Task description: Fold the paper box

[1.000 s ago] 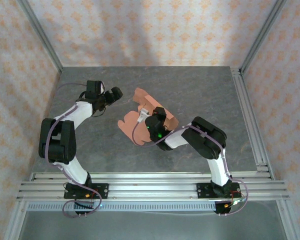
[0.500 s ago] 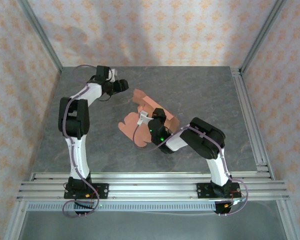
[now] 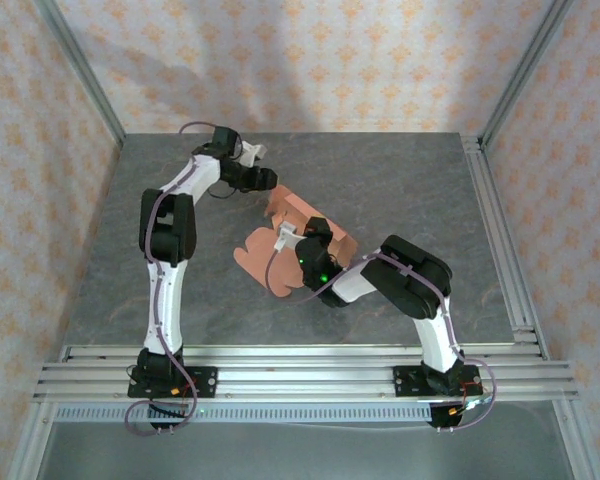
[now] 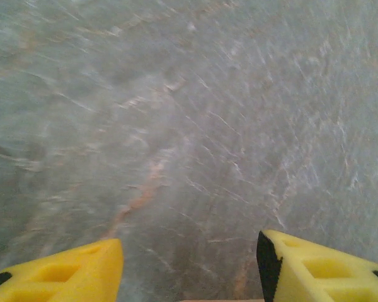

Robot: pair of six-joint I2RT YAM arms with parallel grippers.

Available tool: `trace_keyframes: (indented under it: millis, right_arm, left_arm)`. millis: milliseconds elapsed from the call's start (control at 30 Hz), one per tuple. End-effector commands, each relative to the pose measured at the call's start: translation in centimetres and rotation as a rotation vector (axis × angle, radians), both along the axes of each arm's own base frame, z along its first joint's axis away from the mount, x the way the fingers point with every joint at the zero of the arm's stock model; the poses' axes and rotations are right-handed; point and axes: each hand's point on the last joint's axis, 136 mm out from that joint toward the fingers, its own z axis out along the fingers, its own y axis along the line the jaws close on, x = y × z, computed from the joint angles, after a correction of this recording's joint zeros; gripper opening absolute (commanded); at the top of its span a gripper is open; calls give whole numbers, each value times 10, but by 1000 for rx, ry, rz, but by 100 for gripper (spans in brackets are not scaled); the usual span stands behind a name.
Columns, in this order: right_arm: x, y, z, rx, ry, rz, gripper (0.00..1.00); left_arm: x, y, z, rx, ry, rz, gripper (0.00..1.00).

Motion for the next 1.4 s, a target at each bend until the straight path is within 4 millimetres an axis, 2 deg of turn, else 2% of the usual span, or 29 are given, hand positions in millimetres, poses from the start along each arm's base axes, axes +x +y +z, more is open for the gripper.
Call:
trace_keyframes:
  millis: [0,100,367,800,1367]
  right_arm:
    - [-4,6,9,31,-1,28,0]
    - [-3,5,10,33,-2,22,0]
    - [-3,3,11,42,-7,17,0]
    - [2,-2,13,34,0,4,0]
    - [0,0,13,30,35,29,0]
  left_arm:
    - [-13,-8,30,-47,-73,-47,59]
    - [-20,-8,36,-58,-99,-42,59]
    - [-38,-8,34,-84,-114,-39,59]
    - [-63,-4,21,-68,-118,-64,62]
    - [-82,-12,38,-137,-220,-126,67]
